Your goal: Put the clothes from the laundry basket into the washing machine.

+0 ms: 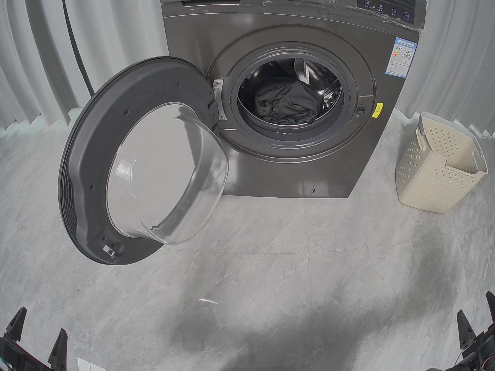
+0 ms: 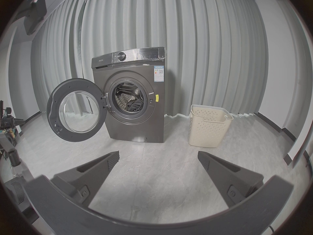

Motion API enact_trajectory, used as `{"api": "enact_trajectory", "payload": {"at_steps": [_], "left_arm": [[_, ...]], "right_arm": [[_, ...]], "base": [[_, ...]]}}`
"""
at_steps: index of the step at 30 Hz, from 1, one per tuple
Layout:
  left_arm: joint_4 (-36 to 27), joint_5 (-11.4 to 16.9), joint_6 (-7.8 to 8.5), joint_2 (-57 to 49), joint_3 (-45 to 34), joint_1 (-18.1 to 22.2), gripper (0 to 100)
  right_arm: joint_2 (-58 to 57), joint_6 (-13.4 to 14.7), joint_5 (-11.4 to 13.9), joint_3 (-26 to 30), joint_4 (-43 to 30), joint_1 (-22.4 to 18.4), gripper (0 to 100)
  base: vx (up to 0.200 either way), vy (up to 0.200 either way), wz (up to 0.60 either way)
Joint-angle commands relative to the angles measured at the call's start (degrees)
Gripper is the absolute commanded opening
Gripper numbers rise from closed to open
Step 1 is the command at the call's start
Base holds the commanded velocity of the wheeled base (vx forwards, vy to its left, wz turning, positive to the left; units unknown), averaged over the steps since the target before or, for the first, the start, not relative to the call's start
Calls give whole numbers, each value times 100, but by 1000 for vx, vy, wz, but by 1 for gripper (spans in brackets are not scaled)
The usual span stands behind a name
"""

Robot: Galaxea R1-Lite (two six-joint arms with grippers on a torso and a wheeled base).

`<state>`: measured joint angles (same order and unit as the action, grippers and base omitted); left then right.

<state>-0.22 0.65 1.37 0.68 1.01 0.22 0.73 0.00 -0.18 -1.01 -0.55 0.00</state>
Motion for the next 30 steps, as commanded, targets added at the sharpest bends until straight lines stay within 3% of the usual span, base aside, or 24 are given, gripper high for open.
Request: {"api": "enact_trajectory", "payload": {"at_steps": [1, 4, 5, 9, 12, 22, 30], "left_arm": [[13, -29, 83, -59, -101, 13, 100], [312, 14, -75, -7, 215, 13, 100], [382, 23, -163, 99, 734, 22, 100], [119, 331, -180, 1127, 1305, -136, 100], [611, 507, -242, 2138, 1375, -277, 100], [2790, 559, -198, 4801, 1674, -286, 100], [3283, 559, -163, 5873, 1973, -303, 100]], "right_arm": [[-73, 0, 1, 84, 2, 0, 100], [-73, 0, 1, 84, 2, 0, 100], [-73, 0, 1, 84, 2, 0, 100], [-73, -9, 1, 84, 2, 0, 100], [-73, 0, 1, 84, 2, 0, 100], [-73, -9, 1, 84, 2, 0, 100], [-73, -9, 1, 84, 2, 0, 100]], "base": [[0, 0, 0], [0, 0, 0], [0, 0, 0], [0, 0, 0], [0, 0, 0], [0, 0, 0], [0, 0, 0]]}}
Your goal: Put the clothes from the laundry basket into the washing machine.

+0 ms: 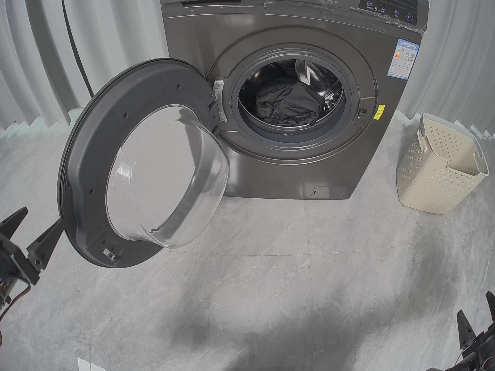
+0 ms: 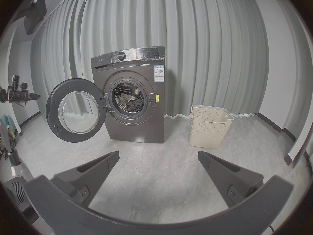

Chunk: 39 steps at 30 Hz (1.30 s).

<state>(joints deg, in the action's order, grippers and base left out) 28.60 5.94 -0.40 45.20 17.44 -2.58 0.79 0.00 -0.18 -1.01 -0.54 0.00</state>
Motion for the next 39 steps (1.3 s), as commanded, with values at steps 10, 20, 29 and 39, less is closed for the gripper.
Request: {"api": "enact_trajectory", "payload": {"at_steps": [10, 20, 29, 39], "left_arm": [[998, 276, -21, 2115, 400, -93, 100], [1104, 628, -48, 1781, 224, -1148, 100], [1016, 602, -329, 1184, 13, -2255, 100], [1007, 127, -259, 1105, 31, -1447, 100]], "right_arm": [[-79, 0, 1, 84, 1, 0, 100], [-79, 0, 1, 84, 1, 0, 100], [-79, 0, 1, 84, 1, 0, 100], [-79, 0, 1, 84, 1, 0, 100]], "base": [[0, 0, 0], [0, 0, 0], [0, 0, 0], [0, 0, 0]]}}
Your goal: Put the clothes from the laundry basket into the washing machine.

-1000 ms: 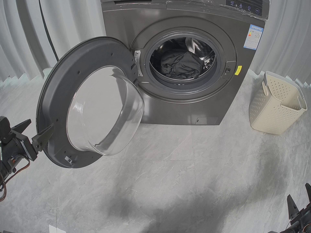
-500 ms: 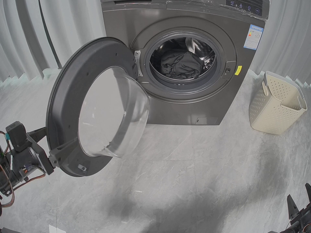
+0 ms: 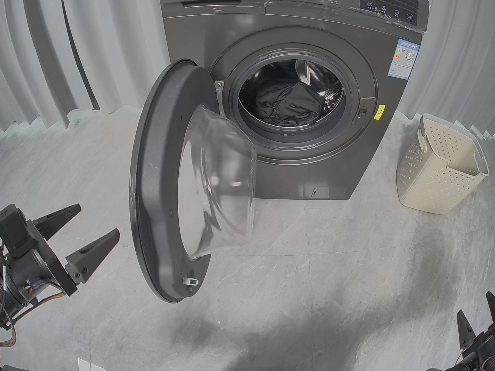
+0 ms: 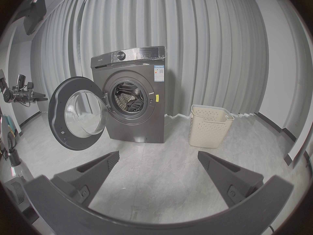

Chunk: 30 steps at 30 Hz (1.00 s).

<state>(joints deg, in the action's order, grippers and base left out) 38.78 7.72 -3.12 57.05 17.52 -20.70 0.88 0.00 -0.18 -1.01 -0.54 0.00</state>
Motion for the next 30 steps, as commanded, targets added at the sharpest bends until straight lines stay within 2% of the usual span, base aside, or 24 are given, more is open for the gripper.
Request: {"api": "enact_trajectory", "payload": {"at_steps": [1, 4, 10, 11, 13, 16, 23, 30], "left_arm": [[-11, -42, 22, -45, 15, 532, 100], [16, -25, 40, 157, -3, 637, 100], [86, -7, 48, 658, 50, 497, 100], [148, -7, -39, 878, 120, 251, 100], [235, -33, -75, 1098, 208, 5, 100], [367, -33, -145, 1273, 296, -83, 100], [1229, -165, -163, 2266, 709, -523, 100], [2143, -570, -198, 3216, 1175, -830, 100]], "right_arm": [[-88, -9, 1, 84, 1, 0, 100], [-88, 0, 1, 84, 1, 0, 100], [-88, -9, 1, 84, 1, 0, 100], [-88, 0, 1, 84, 1, 0, 100], [-88, 0, 1, 84, 1, 0, 100], [-88, -9, 1, 84, 1, 0, 100], [-88, 0, 1, 84, 1, 0, 100], [-88, 0, 1, 84, 1, 0, 100]], "base": [[0, 0, 0], [0, 0, 0], [0, 0, 0], [0, 0, 0], [0, 0, 0], [0, 0, 0], [0, 0, 0], [0, 0, 0]]}}
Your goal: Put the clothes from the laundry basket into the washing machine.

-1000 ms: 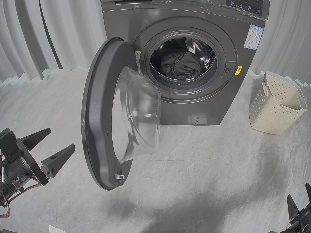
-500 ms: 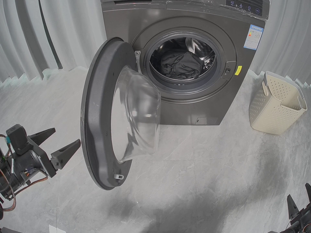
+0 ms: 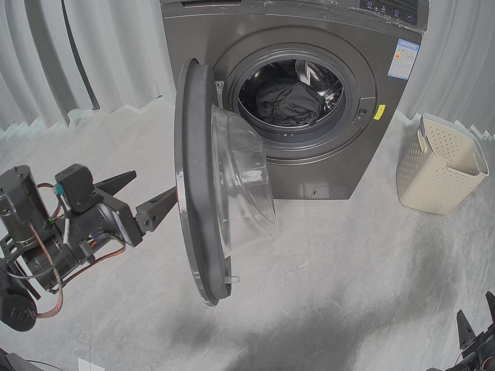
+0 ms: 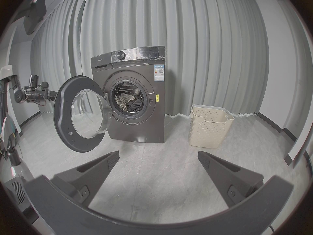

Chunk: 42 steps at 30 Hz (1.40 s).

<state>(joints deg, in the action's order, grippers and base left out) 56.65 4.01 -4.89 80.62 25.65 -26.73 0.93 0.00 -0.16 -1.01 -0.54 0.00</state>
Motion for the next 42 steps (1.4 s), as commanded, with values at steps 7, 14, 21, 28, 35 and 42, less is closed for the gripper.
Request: {"api": "enact_trajectory", "payload": {"at_steps": [7, 14, 21, 28, 35, 42], "left_arm": [[751, -410, -30, 1492, 933, -262, 100], [795, -489, -109, 1940, 1504, -350, 100], [883, -656, -109, 2406, 2190, -429, 100], [874, -902, -100, 2925, 2990, -517, 100], [874, -1139, -100, 3531, 3974, -473, 100], [821, -1403, -118, 4217, 5020, -420, 100]], "right_arm": [[-93, 0, -2, 84, 1, 0, 100], [-93, 0, -2, 84, 1, 0, 100], [-93, 0, -2, 84, 1, 0, 100], [-93, 0, -2, 84, 1, 0, 100], [-93, -9, -2, 84, 1, 0, 100], [-93, -9, -2, 84, 1, 0, 100]], "base": [[0, 0, 0], [0, 0, 0], [0, 0, 0], [0, 0, 0], [0, 0, 0], [0, 0, 0]]}}
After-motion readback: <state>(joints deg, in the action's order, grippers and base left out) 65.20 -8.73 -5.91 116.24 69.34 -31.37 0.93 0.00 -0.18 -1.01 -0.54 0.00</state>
